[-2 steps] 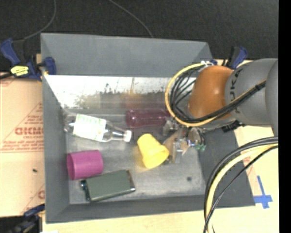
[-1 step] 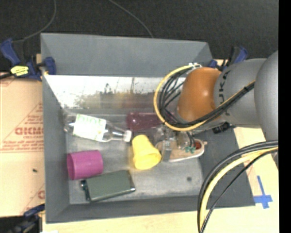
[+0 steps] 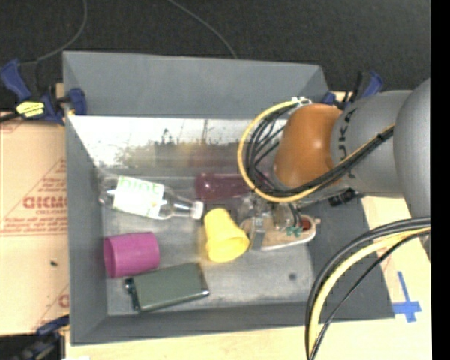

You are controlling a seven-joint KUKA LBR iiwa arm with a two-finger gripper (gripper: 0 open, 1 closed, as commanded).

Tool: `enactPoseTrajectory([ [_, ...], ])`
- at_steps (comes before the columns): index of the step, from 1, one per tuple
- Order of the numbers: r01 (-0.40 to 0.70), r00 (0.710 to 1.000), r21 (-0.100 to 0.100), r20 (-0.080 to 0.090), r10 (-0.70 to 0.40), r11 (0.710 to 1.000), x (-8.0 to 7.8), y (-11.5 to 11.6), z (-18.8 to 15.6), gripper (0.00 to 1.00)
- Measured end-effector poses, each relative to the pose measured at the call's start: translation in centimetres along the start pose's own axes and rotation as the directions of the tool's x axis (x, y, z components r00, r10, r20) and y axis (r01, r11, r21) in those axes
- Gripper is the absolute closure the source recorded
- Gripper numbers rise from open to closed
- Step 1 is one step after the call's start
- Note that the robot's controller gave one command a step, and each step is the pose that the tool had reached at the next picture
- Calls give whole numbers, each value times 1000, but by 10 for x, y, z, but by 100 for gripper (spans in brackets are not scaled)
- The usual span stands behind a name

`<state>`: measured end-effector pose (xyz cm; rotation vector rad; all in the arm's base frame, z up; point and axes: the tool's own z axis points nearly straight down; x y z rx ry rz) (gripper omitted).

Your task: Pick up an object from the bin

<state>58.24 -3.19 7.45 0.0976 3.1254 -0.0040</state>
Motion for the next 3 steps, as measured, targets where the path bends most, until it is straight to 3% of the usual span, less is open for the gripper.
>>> enactPoseTrajectory([
  [1, -4, 1000, -1, -4, 4, 1000, 0, 1, -71, 100],
  [2, -11, 1000, -1, 4, 11, 1000, -7, -3, -98, 100],
  [3, -44, 999, -3, 0, 44, 999, -19, -1, -121, 100],
])
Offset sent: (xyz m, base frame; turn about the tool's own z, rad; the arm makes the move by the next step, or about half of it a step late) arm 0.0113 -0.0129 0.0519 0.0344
